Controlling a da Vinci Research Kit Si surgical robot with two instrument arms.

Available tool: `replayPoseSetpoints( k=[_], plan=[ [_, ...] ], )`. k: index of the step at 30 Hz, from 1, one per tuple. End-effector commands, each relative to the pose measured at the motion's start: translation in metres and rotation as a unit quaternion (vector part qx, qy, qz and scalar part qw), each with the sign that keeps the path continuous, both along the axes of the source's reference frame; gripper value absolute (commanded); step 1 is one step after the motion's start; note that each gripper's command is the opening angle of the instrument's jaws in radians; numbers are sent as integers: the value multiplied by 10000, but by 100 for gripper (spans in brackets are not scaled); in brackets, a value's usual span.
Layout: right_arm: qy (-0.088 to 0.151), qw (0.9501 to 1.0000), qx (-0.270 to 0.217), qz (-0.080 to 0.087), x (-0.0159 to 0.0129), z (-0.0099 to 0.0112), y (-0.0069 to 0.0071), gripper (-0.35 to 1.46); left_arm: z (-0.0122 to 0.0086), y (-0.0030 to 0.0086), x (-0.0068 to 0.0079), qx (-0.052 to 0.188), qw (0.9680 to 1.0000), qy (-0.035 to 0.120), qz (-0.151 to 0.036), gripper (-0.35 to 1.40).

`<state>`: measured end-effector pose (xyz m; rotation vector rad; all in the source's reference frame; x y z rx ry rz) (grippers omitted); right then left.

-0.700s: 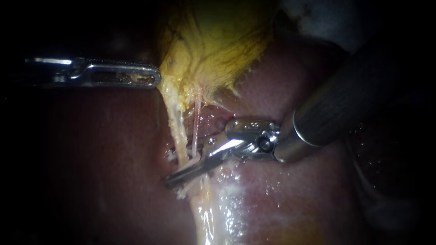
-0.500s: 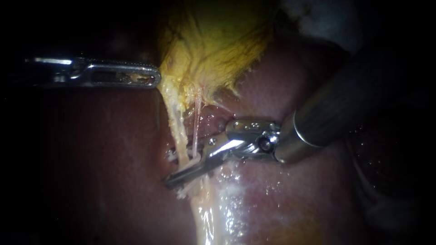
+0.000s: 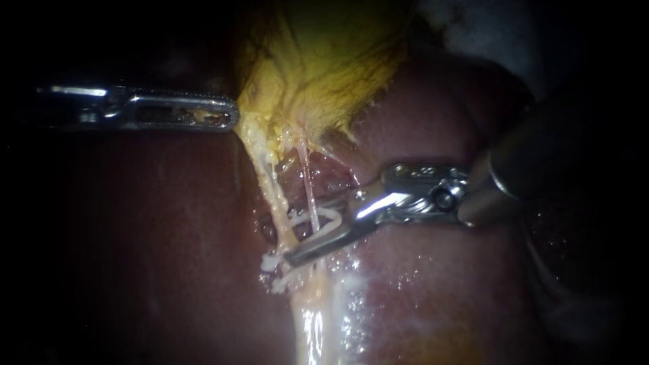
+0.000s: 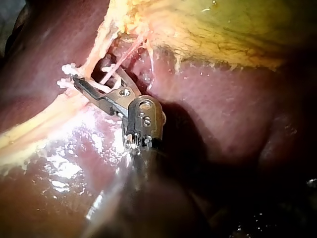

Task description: Clipping third clip left tube

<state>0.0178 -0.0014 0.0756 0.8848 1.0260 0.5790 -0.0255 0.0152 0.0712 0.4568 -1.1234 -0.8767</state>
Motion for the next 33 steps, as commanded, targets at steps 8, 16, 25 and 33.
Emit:
replayPoseSetpoints(
  k=[8, 16, 25, 33],
  plan=[
    [108, 9999, -98, -90, -36, -17, 16, 53, 0, 0, 0, 0, 10000, -1, -1, -35],
    [639, 9979, 54, -21, -47, -44, 38, 53, 0, 0, 0, -1, 10000, -1, 0, -35],
    [1122, 9931, 240, -244, -30, -51, 38, 53, 0, 0, 1, -1, 10000, -1, 0, -35],
    [1154, 9924, 215, -381, -12, -31, 17, 53, 0, 0, 1, -1, 10000, -1, 0, -35]
  ],
)
